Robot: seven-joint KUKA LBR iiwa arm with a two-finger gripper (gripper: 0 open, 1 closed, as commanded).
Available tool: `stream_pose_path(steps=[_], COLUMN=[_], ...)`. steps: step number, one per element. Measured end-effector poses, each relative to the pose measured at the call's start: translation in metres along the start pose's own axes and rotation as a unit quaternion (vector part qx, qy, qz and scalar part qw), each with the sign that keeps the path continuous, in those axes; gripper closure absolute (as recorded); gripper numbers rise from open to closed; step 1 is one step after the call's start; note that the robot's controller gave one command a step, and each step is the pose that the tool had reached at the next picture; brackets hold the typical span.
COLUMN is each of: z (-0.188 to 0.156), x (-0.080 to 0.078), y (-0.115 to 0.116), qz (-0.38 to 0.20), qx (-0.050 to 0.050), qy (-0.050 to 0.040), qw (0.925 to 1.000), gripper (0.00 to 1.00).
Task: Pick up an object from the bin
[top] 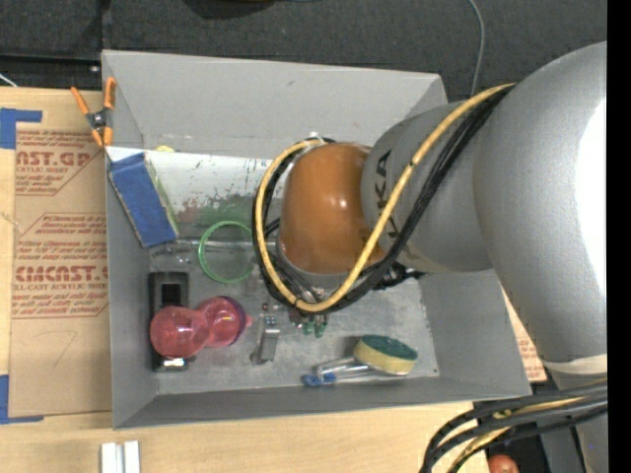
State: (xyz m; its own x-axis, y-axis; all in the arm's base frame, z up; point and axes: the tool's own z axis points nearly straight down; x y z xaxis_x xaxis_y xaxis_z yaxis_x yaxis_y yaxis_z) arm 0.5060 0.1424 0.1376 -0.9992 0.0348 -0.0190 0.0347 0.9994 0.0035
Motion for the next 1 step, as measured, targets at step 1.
stream_pose_path(steps=[1], z=[-0.001], x=[0.0101], y=[0.0386], qz=[-0.05], qx=[-0.002], qy=[-0.0052], qw=[0.9987], gripper=[0.0])
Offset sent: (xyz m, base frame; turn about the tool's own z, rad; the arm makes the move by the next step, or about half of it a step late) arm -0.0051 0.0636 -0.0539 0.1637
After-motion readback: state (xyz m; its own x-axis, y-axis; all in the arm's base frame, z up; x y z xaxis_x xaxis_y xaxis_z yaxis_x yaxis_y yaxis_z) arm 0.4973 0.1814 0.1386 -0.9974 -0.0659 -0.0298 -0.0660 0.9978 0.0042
